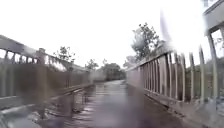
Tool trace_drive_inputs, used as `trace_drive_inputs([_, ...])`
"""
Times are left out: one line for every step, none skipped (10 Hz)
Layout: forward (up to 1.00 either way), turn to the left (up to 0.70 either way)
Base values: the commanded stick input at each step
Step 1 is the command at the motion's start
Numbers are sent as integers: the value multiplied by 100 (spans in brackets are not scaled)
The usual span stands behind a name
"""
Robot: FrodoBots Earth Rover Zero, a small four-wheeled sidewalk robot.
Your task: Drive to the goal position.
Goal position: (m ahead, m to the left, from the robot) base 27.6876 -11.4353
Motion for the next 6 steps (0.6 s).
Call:
trace_drive_inputs([70,0])
trace_drive_inputs([70,0])
trace_drive_inputs([70,0])
trace_drive_inputs([70,0])
trace_drive_inputs([70,0])
trace_drive_inputs([70,0])
